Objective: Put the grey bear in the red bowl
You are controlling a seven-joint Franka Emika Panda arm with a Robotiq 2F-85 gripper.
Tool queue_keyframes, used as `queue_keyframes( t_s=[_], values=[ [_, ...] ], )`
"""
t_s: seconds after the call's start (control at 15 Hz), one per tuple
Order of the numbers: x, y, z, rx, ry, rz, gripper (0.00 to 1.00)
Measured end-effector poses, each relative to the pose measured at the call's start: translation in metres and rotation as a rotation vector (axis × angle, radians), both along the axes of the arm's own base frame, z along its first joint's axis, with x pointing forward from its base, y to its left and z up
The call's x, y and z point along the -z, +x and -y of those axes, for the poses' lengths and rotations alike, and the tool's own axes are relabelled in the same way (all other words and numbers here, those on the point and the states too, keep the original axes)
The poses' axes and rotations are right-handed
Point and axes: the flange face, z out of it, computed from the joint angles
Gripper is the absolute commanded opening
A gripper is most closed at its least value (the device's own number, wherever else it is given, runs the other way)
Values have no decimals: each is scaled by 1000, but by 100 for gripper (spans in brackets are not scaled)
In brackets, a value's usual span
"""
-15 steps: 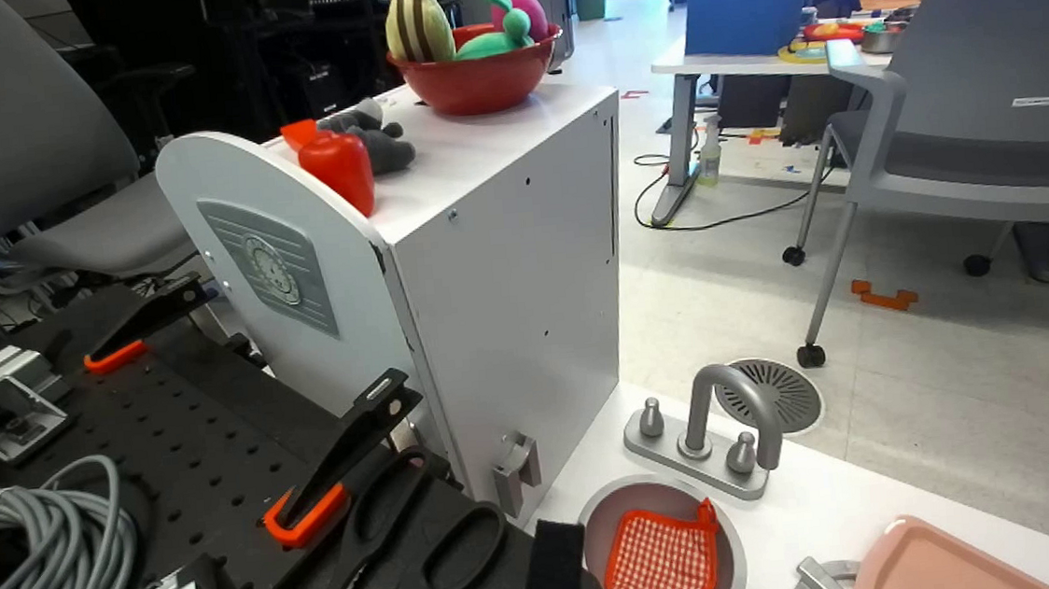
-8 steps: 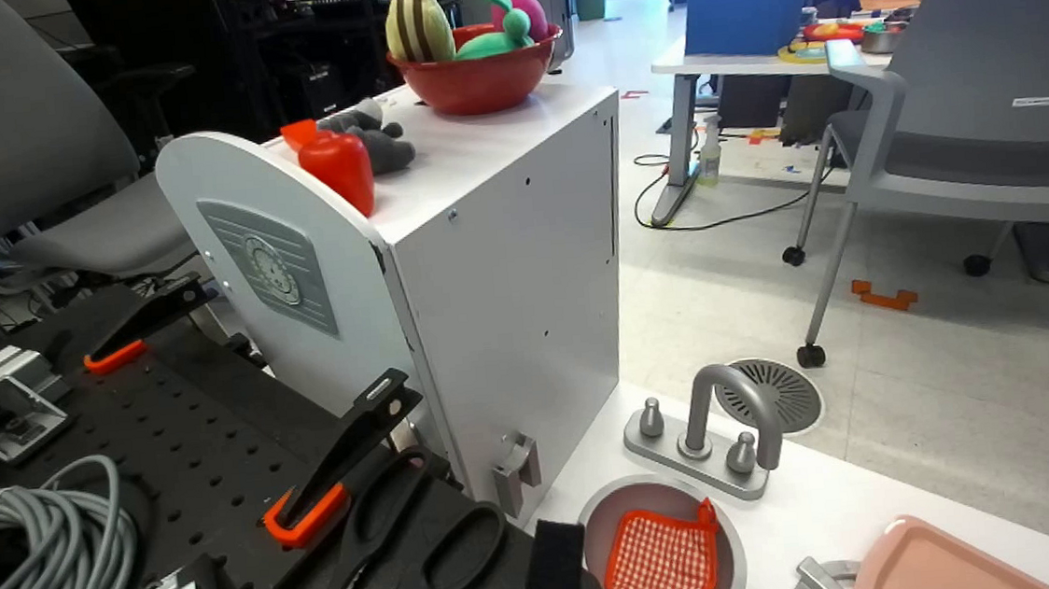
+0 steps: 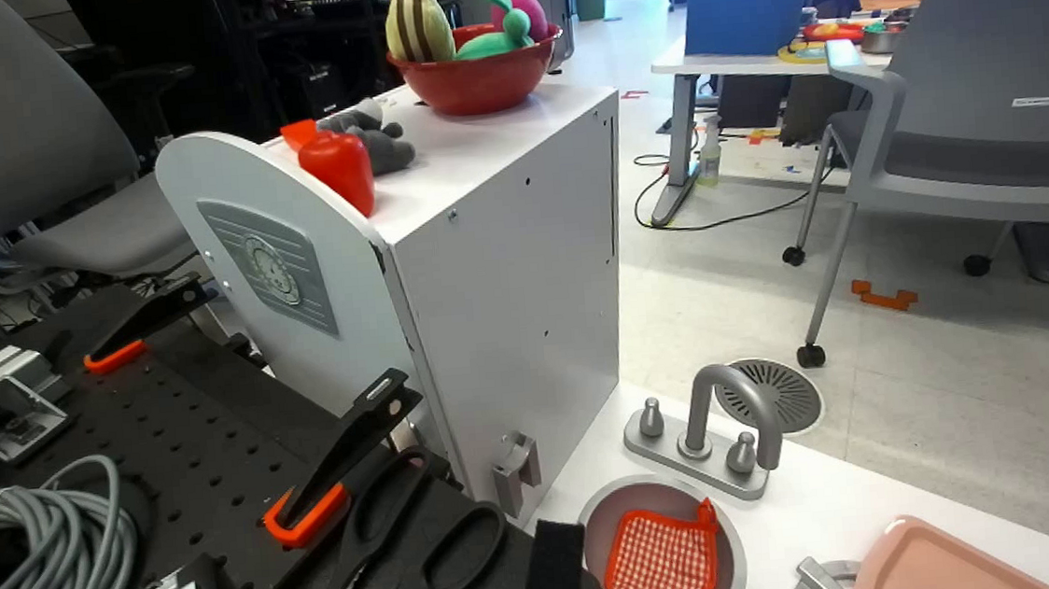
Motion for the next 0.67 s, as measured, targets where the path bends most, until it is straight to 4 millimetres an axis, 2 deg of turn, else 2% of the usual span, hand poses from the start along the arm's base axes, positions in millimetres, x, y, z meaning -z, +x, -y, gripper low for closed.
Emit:
queue_keyframes(
  t_s=[0.67],
  values=[
    [45,8,-22,-44,58,1,100]
  ],
)
